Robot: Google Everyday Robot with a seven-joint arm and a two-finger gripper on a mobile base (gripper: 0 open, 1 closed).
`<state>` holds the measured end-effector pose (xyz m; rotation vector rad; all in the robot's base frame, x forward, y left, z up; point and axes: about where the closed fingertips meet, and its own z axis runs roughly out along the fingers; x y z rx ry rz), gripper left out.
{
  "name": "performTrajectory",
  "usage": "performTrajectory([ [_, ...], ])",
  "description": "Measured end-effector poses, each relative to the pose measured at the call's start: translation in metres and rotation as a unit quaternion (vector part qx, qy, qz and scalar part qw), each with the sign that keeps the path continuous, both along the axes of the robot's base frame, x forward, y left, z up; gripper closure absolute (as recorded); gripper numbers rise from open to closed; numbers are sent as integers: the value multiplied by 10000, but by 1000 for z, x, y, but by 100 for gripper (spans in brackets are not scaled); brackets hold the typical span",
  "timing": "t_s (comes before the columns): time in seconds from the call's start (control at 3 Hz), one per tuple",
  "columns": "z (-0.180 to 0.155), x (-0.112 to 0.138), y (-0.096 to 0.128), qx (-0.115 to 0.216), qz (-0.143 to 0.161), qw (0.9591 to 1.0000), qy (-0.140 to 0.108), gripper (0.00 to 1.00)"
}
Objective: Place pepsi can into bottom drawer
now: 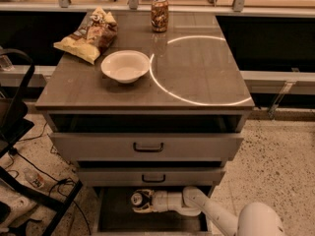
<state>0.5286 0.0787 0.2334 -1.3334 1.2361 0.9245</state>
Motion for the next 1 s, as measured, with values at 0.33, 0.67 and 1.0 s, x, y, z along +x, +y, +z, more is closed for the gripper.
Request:
performTrajectory([
  [0.33, -14, 3, 5, 78, 68, 9997, 243, 100],
  [0.67, -34, -2, 18, 208, 231, 9979, 560, 100],
  [1.0, -60, -25, 30, 265, 433, 9944, 927, 100],
])
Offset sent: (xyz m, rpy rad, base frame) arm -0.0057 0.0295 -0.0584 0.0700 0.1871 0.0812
